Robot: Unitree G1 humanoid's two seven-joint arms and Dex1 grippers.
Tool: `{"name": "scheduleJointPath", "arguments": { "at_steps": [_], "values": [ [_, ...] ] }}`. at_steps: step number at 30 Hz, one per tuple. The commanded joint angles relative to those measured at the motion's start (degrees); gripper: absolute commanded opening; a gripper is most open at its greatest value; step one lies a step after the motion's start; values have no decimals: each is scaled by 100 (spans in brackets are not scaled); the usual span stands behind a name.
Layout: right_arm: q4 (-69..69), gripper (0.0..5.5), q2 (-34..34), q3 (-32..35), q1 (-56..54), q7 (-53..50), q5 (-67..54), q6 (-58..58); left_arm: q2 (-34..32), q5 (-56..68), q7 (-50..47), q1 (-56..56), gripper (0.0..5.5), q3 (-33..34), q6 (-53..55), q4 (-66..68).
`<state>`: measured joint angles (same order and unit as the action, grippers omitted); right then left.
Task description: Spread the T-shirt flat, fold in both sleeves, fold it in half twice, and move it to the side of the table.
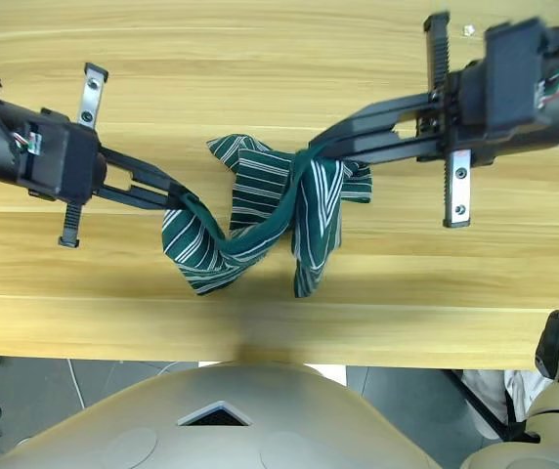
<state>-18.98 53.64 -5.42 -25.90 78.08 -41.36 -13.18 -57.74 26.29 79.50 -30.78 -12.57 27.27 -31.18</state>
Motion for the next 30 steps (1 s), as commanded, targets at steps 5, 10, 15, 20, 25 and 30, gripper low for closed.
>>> {"name": "scheduleJointPath", "arguments": {
  "at_steps": [5, 10, 15, 20, 25, 30],
  "values": [
    [3312, 0, -801, -1267, -1386, -1150, 3537, 1841, 865, -2882, -997, -1302, 0, -1440, -1576, 3366],
    [7617, 0, -1380, -2275, -4440, -6080, 6541, 2686, 2610, -4774, -5854, -4733, 0, -1682, -2797, 8495],
    [8533, 0, -1292, -2207, -5782, -7707, 6802, 2604, 2895, -4639, -7262, -6427, 0, -1314, -3023, 9515],
    [9073, 0, -1402, -2105, -6051, -7996, 6875, 2998, 2944, -4779, -7297, -6736, 0, -1394, -3399, 10236],
    [9357, 0, -1552, -2052, -5961, -7909, 7034, 3322, 3103, -5137, -6820, -6317, 0, -1503, -3694, 10607],
    [9296, 0, -1686, -2169, -5393, -7337, 7209, 3770, 3098, -5506, -5563, -5407, 0, -1823, -4131, 10492]
  ]
}}
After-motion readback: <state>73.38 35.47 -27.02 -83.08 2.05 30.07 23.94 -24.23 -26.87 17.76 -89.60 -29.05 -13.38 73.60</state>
